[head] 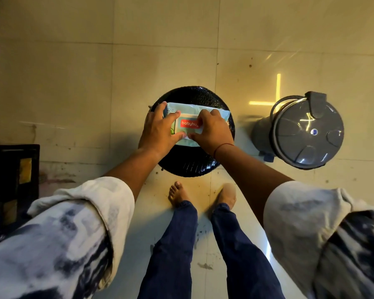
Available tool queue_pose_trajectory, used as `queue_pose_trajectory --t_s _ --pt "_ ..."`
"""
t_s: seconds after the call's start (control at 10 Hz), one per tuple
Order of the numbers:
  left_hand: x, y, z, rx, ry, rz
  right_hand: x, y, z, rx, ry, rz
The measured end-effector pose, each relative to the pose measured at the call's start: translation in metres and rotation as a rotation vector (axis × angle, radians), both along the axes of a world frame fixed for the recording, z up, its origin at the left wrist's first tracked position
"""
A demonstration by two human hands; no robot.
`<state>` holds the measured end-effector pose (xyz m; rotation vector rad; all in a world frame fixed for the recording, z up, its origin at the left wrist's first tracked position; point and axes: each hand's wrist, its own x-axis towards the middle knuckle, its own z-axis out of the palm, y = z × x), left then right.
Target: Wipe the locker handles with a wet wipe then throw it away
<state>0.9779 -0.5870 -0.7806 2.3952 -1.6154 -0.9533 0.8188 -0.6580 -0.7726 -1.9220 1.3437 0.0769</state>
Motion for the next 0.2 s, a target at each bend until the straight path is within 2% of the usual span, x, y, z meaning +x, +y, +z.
queue_pose_trajectory --t_s 0.2 --pt "0.01 0.004 0.016 -0.032 -0.045 -0.028 0.001 0.001 0.013 0.005 0.017 0.017"
